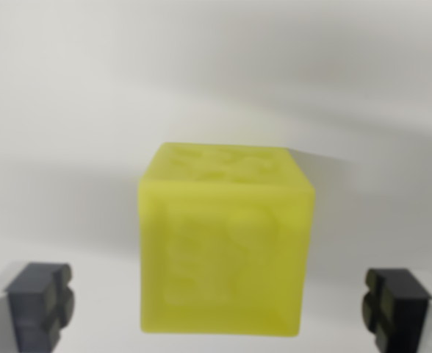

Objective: Pick yellow cube

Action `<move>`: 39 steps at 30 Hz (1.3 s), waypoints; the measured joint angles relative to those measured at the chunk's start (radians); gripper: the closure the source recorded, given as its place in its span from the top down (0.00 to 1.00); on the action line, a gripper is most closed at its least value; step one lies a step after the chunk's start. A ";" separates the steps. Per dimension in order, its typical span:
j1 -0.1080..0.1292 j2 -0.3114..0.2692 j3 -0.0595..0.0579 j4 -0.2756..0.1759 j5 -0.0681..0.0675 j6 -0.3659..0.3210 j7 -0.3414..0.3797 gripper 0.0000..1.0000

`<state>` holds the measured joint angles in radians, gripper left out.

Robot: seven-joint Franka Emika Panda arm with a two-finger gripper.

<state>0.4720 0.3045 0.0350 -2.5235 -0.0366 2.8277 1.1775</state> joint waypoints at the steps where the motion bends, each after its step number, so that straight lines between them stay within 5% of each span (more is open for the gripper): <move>1: 0.000 0.002 0.000 0.000 0.000 0.001 0.000 1.00; 23: -0.005 0.149 -0.002 0.037 -0.034 0.110 0.024 1.00; 24: -0.008 0.151 -0.001 0.038 -0.038 0.111 0.026 0.00; 30: -0.009 0.135 0.001 0.034 -0.037 0.100 0.024 0.00; 39: -0.005 0.066 0.002 0.015 -0.015 0.050 0.007 0.00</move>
<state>0.4673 0.3702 0.0366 -2.5086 -0.0515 2.8776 1.1848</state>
